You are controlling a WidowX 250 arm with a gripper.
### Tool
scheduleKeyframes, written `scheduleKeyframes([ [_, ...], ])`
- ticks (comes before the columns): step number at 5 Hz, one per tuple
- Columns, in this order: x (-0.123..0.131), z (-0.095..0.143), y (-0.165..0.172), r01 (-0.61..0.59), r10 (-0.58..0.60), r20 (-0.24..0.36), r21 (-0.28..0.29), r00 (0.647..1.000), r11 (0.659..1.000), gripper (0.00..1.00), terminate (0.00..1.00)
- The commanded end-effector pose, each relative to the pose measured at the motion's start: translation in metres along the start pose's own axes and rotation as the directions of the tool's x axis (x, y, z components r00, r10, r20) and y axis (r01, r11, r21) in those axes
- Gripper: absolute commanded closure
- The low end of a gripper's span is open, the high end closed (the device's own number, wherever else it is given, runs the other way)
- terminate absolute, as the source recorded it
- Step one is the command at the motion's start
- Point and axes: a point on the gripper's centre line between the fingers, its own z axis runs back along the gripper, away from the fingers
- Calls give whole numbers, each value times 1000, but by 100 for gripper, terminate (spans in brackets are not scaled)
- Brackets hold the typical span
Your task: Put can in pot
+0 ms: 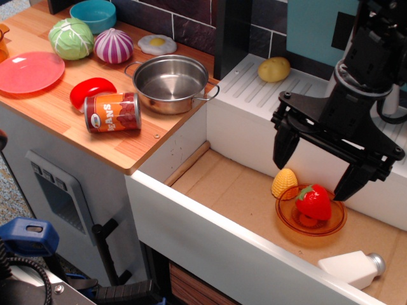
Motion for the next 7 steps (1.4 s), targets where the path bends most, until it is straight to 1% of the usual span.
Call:
scheduleKeyframes([
  [1, 0, 0, 0, 0, 0, 0, 0, 1000, 1000, 0, 0],
  [2, -4, 4, 50, 189, -190, 5, 63, 982, 980, 0, 0],
  [3, -9, 14, 98, 403, -403, -30, 135, 915, 905, 0, 0],
  [4, -11, 15, 148, 565, -564, -50, 146, 824, 812, 0, 0],
  [5, -7, 14, 185, 663, -664, -50, 152, 746, 733, 0, 0],
  [6, -2, 8, 209, 714, -718, -49, 174, 694, 678, 0, 0],
  [7, 4, -3, 222, 727, -734, -19, 161, 678, 667, 0, 0],
])
